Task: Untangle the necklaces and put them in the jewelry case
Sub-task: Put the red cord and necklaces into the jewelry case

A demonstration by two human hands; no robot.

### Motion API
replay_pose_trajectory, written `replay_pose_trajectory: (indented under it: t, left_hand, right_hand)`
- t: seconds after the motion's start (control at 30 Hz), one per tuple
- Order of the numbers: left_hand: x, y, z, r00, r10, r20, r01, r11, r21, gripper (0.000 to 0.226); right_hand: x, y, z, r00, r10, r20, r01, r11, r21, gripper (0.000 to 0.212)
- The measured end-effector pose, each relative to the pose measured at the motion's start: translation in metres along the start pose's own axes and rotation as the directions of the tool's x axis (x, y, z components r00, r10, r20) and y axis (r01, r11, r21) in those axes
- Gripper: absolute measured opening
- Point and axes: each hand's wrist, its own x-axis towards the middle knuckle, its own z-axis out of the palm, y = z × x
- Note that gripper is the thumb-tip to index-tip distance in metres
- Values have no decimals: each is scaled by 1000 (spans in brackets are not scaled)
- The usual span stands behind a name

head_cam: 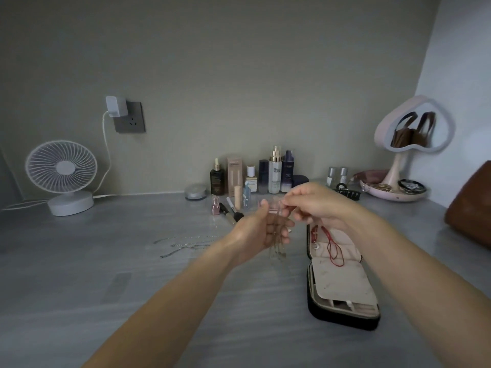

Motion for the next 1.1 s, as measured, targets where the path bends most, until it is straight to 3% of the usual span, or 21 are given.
replay_pose_trajectory:
  t: [0.23,0.33,0.5,0.67,0.83,1.1]
  left_hand:
    - [19,5,25,999,41,0,-40,974,221,22]
    - [29,8,36,999,49,19,-53,921,386,19]
    - [47,21,55,997,73,14,-70,849,524,24]
    - [61,32,73,997,62,35,-71,785,615,25]
    - [67,33,78,998,58,22,-59,749,660,24]
    - [62,23,75,995,98,34,-96,745,660,25]
  right_hand:
    - [-17,31,-44,992,94,-89,-53,923,382,18]
    - [-24,47,-54,973,150,-173,-58,893,446,16]
    - [-36,68,-62,932,239,-274,-177,956,232,13]
    - [-39,71,-61,933,117,-340,-131,991,-17,9]
    - [-38,69,-59,979,37,-203,-10,991,132,34]
    - [-39,81,-55,993,33,-116,-19,992,126,17]
